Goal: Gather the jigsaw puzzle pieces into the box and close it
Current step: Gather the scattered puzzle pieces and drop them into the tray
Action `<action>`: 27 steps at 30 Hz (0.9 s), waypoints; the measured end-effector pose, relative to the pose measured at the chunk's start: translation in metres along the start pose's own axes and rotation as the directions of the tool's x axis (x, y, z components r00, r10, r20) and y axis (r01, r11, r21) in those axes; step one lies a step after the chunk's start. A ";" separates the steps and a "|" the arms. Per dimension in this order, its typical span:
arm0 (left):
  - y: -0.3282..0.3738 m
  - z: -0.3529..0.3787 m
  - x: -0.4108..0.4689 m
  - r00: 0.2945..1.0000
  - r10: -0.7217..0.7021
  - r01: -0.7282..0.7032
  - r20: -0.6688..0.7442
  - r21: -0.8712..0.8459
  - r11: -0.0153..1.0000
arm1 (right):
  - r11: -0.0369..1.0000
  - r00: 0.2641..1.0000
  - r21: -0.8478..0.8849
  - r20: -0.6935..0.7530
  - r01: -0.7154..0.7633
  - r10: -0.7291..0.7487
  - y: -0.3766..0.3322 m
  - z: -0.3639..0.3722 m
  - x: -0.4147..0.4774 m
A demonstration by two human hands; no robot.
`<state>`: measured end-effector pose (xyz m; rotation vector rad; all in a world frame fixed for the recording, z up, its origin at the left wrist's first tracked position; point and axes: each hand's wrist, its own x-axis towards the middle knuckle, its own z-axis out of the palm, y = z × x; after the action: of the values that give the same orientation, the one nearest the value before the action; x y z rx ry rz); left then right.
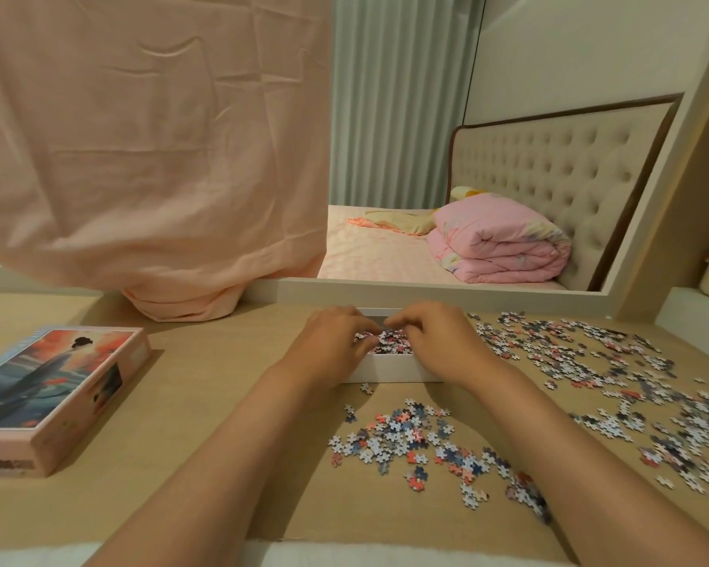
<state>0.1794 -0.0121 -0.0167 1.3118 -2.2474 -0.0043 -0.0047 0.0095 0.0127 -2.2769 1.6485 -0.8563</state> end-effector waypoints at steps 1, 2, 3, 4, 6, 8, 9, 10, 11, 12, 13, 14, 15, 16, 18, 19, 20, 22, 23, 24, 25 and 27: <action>0.001 -0.005 -0.001 1.000 0.002 -0.002 -0.015 0.014 1.000 | 1.000 1.000 0.003 -0.003 0.017 -0.017 -0.004 -0.002 -0.005; 0.002 -0.011 -0.001 0.999 0.002 -0.002 -0.034 0.018 1.000 | 1.000 0.999 0.001 0.028 0.031 -0.031 -0.008 -0.002 -0.010; 0.003 -0.018 -0.003 0.999 0.000 0.001 -0.052 0.011 1.000 | 0.999 0.995 -0.010 0.092 0.042 -0.041 -0.011 -0.002 -0.014; 0.004 -0.024 -0.004 0.998 -0.008 0.007 -0.060 -0.007 1.000 | 0.998 0.984 -0.024 0.173 0.052 -0.047 -0.014 0.000 -0.018; 0.008 -0.035 -0.010 1.000 -0.024 0.024 -0.017 -0.022 0.999 | 0.993 0.944 -0.071 0.325 0.092 -0.064 -0.019 0.004 -0.025; 0.011 -0.044 -0.020 0.996 -0.022 0.023 0.082 -0.010 1.000 | 0.980 0.901 -0.122 0.424 0.156 -0.091 -0.022 0.008 -0.030; 0.013 -0.047 -0.026 0.988 -0.025 0.027 0.150 -0.007 1.000 | 0.973 0.884 -0.140 0.457 0.183 -0.101 -0.022 0.009 -0.033; 0.015 -0.050 -0.032 0.972 -0.043 0.044 0.231 -0.001 0.999 | 0.968 0.870 -0.154 0.483 0.196 -0.099 -0.021 0.011 -0.035; 0.016 -0.051 -0.038 0.946 -0.070 0.070 0.316 0.012 0.997 | 0.966 0.860 -0.162 0.500 0.202 -0.096 -0.021 0.011 -0.038; 0.018 -0.052 -0.044 0.912 -0.105 0.102 0.397 0.029 0.994 | 0.965 0.857 -0.167 0.507 0.204 -0.094 -0.019 0.011 -0.039; 0.019 -0.052 -0.050 0.875 -0.140 0.130 0.463 0.053 0.990 | 0.964 0.857 -0.173 0.508 0.203 -0.089 -0.018 0.010 -0.040; 0.019 -0.050 -0.055 0.850 -0.156 0.137 0.504 0.075 0.988 | 0.967 0.861 -0.170 0.502 0.191 -0.082 -0.017 0.008 -0.040; 0.020 -0.047 -0.059 0.842 -0.146 0.121 0.519 0.083 0.989 | 0.973 0.866 -0.158 0.495 0.171 -0.072 -0.017 0.004 -0.042; 0.020 -0.045 -0.061 0.848 -0.118 0.095 0.517 0.072 0.993 | 0.979 0.872 -0.140 0.486 0.148 -0.063 -0.018 -0.001 -0.043; 0.021 -0.040 -0.063 0.867 -0.067 0.070 0.493 0.013 0.997 | 0.986 0.882 -0.125 0.469 0.107 -0.037 -0.018 -0.009 -0.049; 0.021 -0.038 -0.064 0.875 -0.059 0.074 0.480 -0.012 0.997 | 0.988 0.891 -0.123 0.453 0.094 -0.028 -0.016 -0.013 -0.053; 0.022 -0.035 -0.063 0.881 -0.055 0.077 0.469 -0.029 0.997 | 0.990 0.902 -0.119 0.431 0.077 -0.018 -0.012 -0.015 -0.056; 0.024 -0.031 -0.063 0.890 -0.042 0.075 0.454 -0.055 0.996 | 0.994 0.917 -0.099 0.400 0.035 0.008 -0.004 -0.018 -0.060; 0.025 -0.031 -0.063 0.893 -0.035 0.073 0.448 -0.068 0.995 | 0.996 0.913 -0.089 0.408 0.018 0.020 0.000 -0.019 -0.062; 0.026 -0.033 -0.063 0.896 -0.031 0.072 0.443 -0.077 0.994 | 0.995 0.902 -0.097 0.431 0.008 0.035 0.002 -0.020 -0.064; 0.026 -0.036 -0.064 0.896 -0.035 0.077 0.443 -0.076 0.994 | 0.991 0.884 -0.136 0.462 -0.002 0.065 0.004 -0.021 -0.065; 0.025 -0.044 -0.067 0.872 -0.090 0.115 0.481 -0.022 0.993 | 0.967 0.843 -0.256 0.518 -0.014 0.149 0.003 -0.020 -0.068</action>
<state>0.2046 0.0662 -0.0023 1.5311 -2.5517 -0.4732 -0.0328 0.0745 0.0044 -2.2813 1.6239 0.0284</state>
